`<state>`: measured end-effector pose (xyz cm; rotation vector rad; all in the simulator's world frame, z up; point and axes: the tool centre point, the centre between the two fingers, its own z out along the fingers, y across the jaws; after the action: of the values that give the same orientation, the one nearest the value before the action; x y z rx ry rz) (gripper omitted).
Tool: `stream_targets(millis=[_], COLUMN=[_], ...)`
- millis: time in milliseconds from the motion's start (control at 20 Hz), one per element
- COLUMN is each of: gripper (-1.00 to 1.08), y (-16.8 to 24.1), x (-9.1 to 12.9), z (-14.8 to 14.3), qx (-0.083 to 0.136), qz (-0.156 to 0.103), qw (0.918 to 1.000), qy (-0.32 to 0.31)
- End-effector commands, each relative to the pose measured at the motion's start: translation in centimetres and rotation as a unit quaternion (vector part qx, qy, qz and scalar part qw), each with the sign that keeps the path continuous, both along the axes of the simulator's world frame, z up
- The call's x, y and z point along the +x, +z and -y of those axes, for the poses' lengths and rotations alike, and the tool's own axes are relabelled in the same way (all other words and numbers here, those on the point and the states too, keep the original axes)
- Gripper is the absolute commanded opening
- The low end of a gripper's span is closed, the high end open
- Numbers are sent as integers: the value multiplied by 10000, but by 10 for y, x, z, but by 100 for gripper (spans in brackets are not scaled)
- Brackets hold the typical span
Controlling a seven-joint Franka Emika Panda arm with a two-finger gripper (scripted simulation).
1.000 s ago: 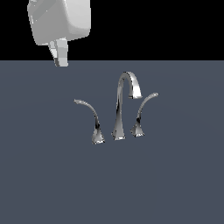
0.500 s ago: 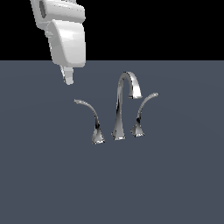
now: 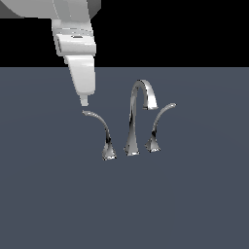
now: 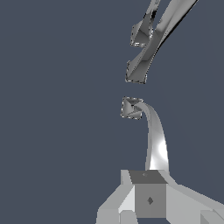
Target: Turn on the faucet by rotating a designated handle.
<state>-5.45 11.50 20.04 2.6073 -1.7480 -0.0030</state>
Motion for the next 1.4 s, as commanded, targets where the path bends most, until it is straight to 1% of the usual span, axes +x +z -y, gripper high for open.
stream_targets(millis=[0,450,950,1350], gripper=[-100,-100,-100,-100], y=[-9,-28,-31,-31], x=[8,26,29,3], z=[1,7,8,4], qx=[1,0,3,3], qz=[7,14,15,15], qw=[9998,9981,9976,9976], qy=[-188,-621,-694,-694])
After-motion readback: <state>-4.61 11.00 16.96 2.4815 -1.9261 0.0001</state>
